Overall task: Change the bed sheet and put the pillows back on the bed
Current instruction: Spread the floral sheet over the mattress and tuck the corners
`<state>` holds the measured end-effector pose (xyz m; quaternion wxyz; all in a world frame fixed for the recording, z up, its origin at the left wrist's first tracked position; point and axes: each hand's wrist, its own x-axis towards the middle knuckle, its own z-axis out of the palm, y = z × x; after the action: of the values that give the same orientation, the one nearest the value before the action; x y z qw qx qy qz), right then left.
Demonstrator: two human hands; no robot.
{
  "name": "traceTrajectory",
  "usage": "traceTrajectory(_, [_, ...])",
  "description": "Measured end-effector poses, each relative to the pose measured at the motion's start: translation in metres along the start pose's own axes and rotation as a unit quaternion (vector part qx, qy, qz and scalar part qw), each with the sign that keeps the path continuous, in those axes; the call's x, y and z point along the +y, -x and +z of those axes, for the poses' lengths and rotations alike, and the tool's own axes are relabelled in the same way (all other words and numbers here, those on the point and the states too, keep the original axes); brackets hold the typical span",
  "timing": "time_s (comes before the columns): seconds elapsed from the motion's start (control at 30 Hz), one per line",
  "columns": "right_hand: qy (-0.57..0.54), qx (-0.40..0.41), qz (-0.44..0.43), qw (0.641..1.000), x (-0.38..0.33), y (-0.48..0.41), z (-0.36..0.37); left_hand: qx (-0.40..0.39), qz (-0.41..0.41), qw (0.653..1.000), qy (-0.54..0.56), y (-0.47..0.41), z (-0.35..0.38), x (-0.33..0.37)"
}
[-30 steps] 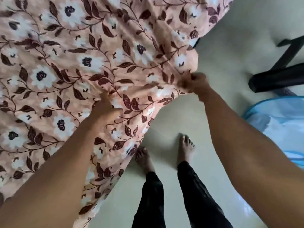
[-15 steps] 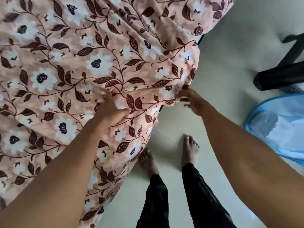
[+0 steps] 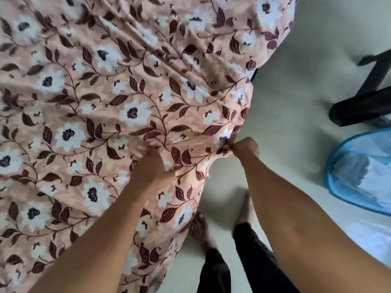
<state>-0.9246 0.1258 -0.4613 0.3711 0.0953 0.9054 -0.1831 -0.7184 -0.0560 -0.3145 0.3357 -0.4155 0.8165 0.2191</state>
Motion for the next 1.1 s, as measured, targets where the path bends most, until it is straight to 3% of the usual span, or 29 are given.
traceTrajectory(0.1, [-0.014, -0.036, -0.005, 0.999, 0.011, 0.006, -0.039, 0.010, 0.042, 0.995, -0.092, 0.008, -0.020, 0.022])
traceTrajectory(0.2, [0.013, -0.060, -0.034, 0.998, 0.012, 0.009, -0.076, -0.086, 0.043, 0.995, 0.008, 0.013, -0.035, 0.043])
traceTrajectory(0.27, [0.007, -0.082, -0.029, 0.996, 0.008, 0.008, -0.099, -0.096, 0.054, 0.994, 0.005, 0.016, -0.042, 0.062])
traceTrajectory(0.37, [-0.084, -0.109, -0.031, 0.990, -0.016, 0.010, -0.139, -0.048, 0.087, 0.995, -0.030, 0.014, -0.066, 0.097])
traceTrajectory(0.53, [-0.197, -0.103, -0.058, 0.973, -0.079, -0.009, -0.185, 0.024, 0.148, 0.988, 0.041, -0.020, -0.111, 0.163])
traceTrajectory(0.67, [-0.275, -0.087, -0.023, 0.957, -0.117, -0.053, -0.182, 0.108, 0.210, 0.969, 0.074, -0.071, -0.134, 0.199])
traceTrajectory(0.77, [-0.287, -0.116, -0.012, 0.951, -0.140, -0.092, -0.172, 0.130, 0.243, 0.957, 0.095, -0.116, -0.139, 0.200])
traceTrajectory(0.87, [-0.263, -0.132, -0.076, 0.953, -0.158, -0.112, -0.189, 0.179, 0.269, 0.944, 0.069, -0.140, -0.149, 0.194])
traceTrajectory(0.97, [-0.296, -0.049, -0.052, 0.952, -0.184, -0.144, -0.237, 0.254, 0.263, 0.930, 0.044, -0.156, -0.163, 0.191])
traceTrajectory(1.1, [-0.307, 0.135, -0.012, 0.942, -0.210, -0.213, -0.277, 0.248, 0.257, 0.934, -0.014, -0.196, -0.184, 0.201])
